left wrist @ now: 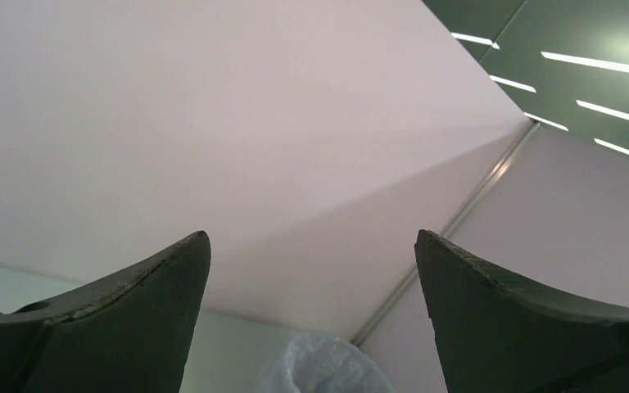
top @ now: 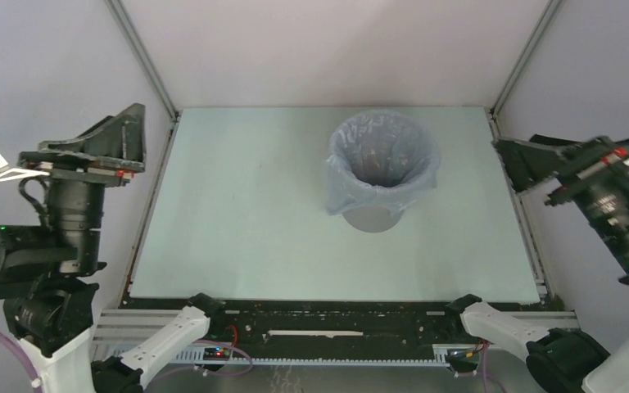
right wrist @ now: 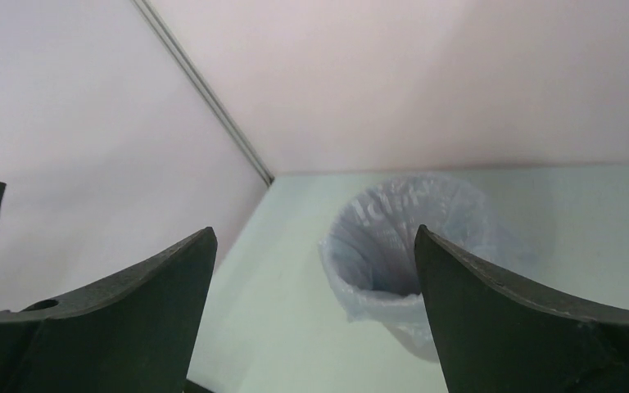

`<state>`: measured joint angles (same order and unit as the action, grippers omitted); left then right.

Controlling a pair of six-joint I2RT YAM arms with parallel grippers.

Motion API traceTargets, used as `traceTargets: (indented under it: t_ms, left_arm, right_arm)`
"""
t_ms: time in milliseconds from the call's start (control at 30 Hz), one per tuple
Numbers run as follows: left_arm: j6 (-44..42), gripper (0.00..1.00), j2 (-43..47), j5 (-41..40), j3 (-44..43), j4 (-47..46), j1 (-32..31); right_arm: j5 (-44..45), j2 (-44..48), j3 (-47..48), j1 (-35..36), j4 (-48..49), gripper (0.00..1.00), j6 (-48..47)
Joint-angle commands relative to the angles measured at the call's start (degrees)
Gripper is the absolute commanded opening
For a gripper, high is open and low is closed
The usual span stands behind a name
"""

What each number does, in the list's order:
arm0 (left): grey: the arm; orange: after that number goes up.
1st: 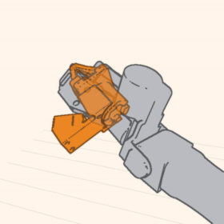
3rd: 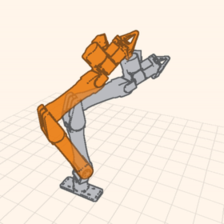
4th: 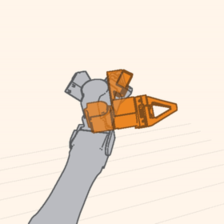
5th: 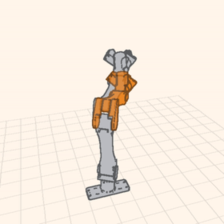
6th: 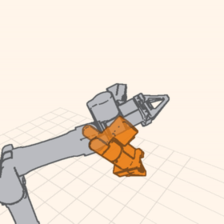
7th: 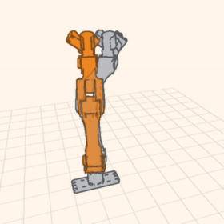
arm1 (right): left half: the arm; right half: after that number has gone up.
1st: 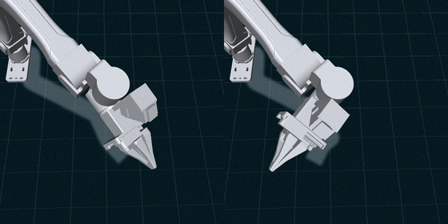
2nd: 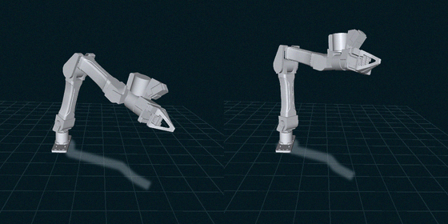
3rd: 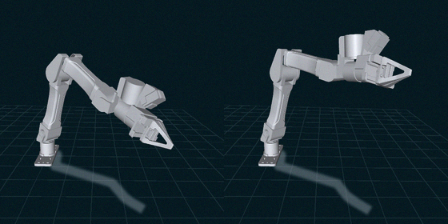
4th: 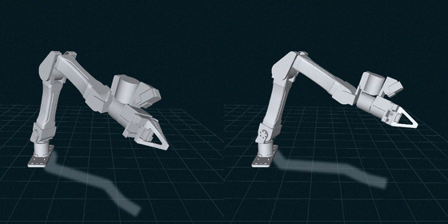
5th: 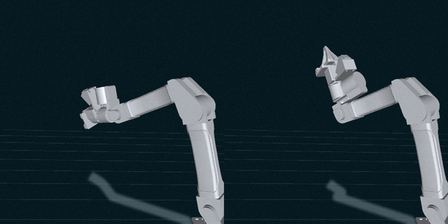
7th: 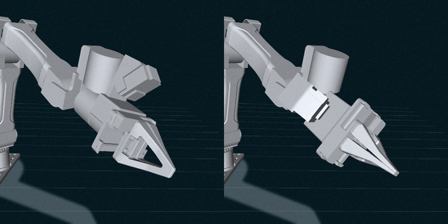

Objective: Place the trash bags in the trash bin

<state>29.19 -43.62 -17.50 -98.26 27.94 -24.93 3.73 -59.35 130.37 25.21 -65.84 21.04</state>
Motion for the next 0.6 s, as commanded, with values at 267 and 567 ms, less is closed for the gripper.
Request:
traceTargets:
  t_ms: [267,567]
  left_arm:
    - [-10.82,1.0,-2.16,-9.96,-5.05,-0.78,0.41]
    - [-7.01,1.0,-0.95,-10.35,-3.25,-0.49,0.4]
  right_arm:
    - [2.14,2.13,3.05,0.19,2.55,1.0,1.9]
    - [4.97,2.57,-0.11,0.28,4.98,1.0,3.87]
